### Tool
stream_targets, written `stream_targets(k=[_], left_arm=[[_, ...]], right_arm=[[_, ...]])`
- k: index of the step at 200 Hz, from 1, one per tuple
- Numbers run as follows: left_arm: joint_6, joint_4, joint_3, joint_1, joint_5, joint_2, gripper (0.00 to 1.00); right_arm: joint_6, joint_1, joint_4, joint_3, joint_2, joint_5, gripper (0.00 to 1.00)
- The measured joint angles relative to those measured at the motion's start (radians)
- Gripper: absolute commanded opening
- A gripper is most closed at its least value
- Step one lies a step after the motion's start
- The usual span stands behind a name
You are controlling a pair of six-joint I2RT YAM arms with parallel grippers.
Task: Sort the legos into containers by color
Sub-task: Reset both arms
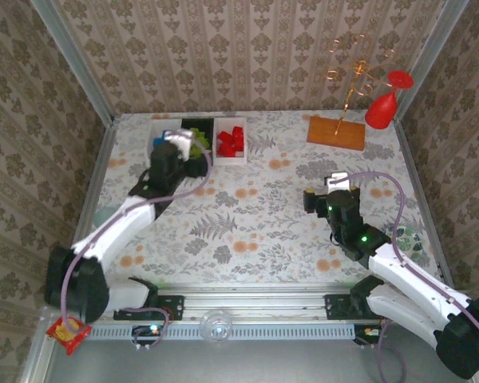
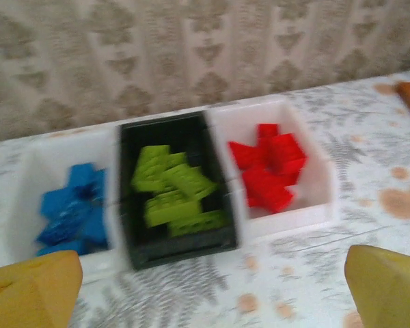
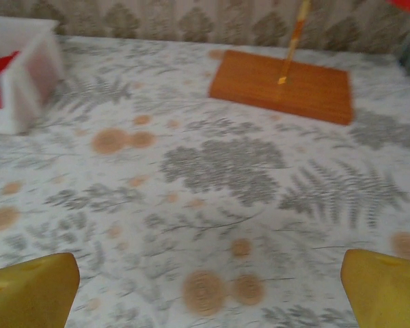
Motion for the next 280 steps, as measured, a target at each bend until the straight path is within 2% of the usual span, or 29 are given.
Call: stream_targets(k=[12,28,58,91,121,151,185,215,226,280], left_arm=[[0.002,0.048,-0.108,0.052,-0.021,-0.066,1.0],[0.024,0.095,-0.22,0.1,-0.05,-0.124,1.0],[0.061,0.204,-0.338,0.162,-0.072,-0.133,1.0],[0.106,0.401,-0.419,0.23,-0.063,-0.002,1.0],[0.15,0.51,-0.443,0.239,-0.04,0.136,1.0],[0.181,0.64,-0.454,0.253,-0.018,0.198,1.0],[0.172,0.904,-0.529,0.359,0.036,0.337,1.0],[0.171,0.871,-0.499,0.371,0.093,0.357,1.0],[0.171,0.838,-0.455,0.374,0.115,0.357,1.0],[0.158,0.817,-0.416,0.391,0.139,0.354,1.0]], right_arm=[[-0.027,-0.026,0.012,-0.001,0.001,0.037,1.0],[-0.051,-0.111,0.072,-0.023,0.011,0.055,1.0],[-0.068,-0.272,0.193,-0.099,0.098,0.034,1.0],[-0.114,-0.343,0.325,-0.148,0.253,-0.047,1.0],[-0.148,-0.372,0.428,-0.148,0.336,-0.146,1.0],[-0.164,-0.423,0.554,-0.148,0.391,-0.264,1.0],[-0.155,-0.483,0.649,-0.13,0.466,-0.41,1.0],[-0.131,-0.515,0.814,-0.113,0.621,-0.511,1.0],[-0.13,-0.515,0.821,-0.112,0.665,-0.529,1.0],[-0.127,-0.513,0.847,-0.105,0.678,-0.554,1.0]])
